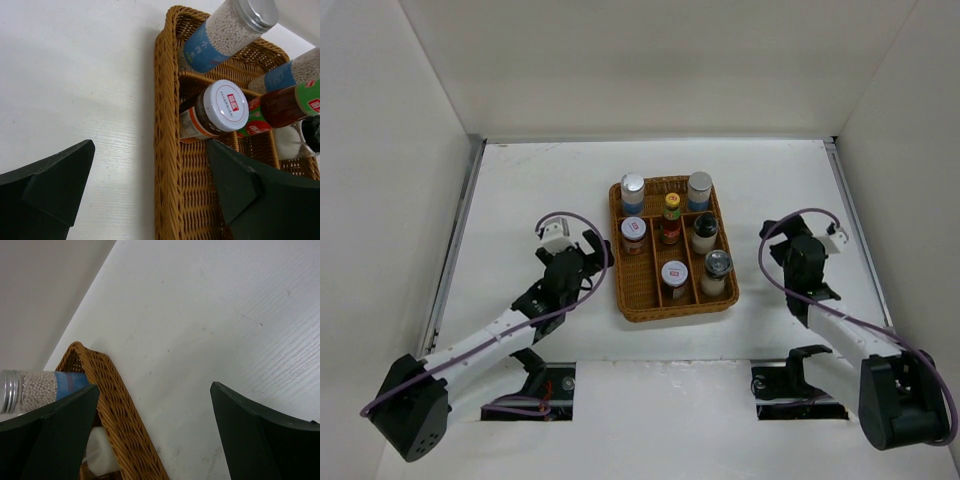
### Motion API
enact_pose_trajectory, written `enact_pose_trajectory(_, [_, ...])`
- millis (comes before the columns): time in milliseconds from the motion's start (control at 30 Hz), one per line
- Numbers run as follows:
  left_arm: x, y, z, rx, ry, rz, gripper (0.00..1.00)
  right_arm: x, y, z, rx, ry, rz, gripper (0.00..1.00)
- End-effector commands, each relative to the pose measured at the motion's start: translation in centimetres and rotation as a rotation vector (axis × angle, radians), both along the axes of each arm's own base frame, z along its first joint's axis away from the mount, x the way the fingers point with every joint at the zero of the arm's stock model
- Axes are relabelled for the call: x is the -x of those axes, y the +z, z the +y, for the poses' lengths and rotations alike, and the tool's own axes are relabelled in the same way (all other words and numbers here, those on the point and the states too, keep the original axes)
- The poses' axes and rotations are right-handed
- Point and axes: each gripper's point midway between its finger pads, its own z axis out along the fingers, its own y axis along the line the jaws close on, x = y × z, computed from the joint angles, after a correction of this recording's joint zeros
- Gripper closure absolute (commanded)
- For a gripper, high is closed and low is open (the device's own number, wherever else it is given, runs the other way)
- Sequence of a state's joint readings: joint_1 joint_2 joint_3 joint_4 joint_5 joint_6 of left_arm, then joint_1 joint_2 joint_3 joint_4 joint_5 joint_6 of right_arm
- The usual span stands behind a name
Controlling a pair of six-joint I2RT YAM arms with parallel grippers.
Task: Organize the condiment bottles
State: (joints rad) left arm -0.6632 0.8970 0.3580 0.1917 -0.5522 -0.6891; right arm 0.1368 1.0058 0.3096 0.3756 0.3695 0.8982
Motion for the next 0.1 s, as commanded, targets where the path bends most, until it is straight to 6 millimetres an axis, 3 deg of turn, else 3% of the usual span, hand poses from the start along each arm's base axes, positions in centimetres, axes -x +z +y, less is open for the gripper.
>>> enact_pose_trajectory(0, [-0.93, 3.33, -1.16, 0.052, -0.008, -0.075, 0.0, -1.13, 2.39, 0.29, -0.029, 0.008, -0.08, 0.0])
enact_pose_trajectory(67, [-1.16, 3.77, -1.5, 0.039, -0.012, -0.074, 0.0, -1.14, 2.73, 0.31, -0.027, 0.011, -0.09, 0.0])
